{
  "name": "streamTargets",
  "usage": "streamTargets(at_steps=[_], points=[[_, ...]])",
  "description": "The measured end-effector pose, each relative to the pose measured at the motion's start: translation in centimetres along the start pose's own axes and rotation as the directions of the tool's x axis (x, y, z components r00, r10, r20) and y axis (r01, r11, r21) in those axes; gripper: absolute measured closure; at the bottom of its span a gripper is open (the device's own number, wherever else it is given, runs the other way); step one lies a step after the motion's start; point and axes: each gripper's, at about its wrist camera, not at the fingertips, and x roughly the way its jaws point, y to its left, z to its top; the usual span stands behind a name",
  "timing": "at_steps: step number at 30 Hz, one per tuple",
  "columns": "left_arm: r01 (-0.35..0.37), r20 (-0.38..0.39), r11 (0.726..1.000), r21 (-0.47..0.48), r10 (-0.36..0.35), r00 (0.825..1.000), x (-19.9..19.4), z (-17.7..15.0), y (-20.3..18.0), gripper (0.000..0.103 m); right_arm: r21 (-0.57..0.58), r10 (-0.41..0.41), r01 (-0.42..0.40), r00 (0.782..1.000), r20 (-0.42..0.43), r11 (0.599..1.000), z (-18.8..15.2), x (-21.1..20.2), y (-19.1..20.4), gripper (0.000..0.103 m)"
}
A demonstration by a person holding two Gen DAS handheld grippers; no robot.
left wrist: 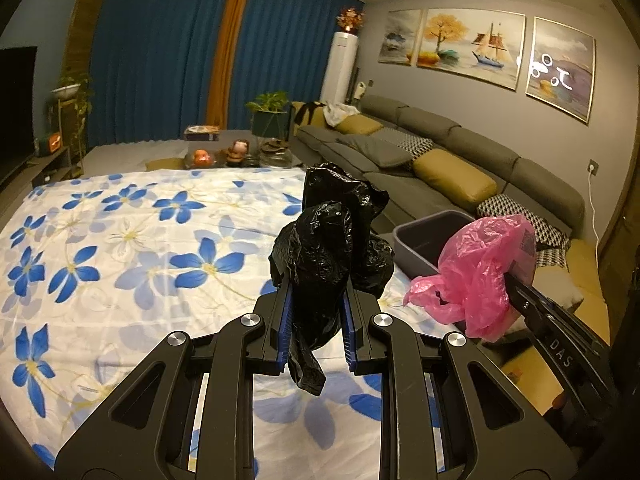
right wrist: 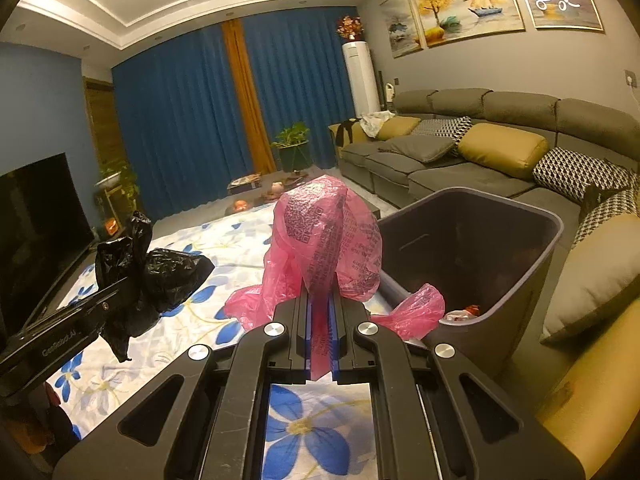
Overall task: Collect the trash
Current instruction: 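Carry the pink bag and black bag over the gray bin with both tools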
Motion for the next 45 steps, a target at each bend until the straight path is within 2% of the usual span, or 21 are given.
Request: streamTargets(at_steps=[12,26,45], points=[[0.084,-0.011,0.994,0.063,-0.084,0.996,3.5,1.2,-4.1,0.083,0.050,-0.073,0.073,0.997,0.003,0.996,0.5,0.6,-2.2,0.095],[0.183,-0.036,0.975,0.126,-0.180,0.983,8.1,2.8,-8.8,0.083,0.091,-0.166,0.163,0.986,0.032,0.982,1.9,1.6,-4.1,0.095],[0.254,-0.088,0.955,0.151,-0.243,0.966,12.4,4.0,-11.2,0.083,0.097,-0.223,0.224,0.975,-0.021,0.970,2.5,4.4,-4.7,0.095]])
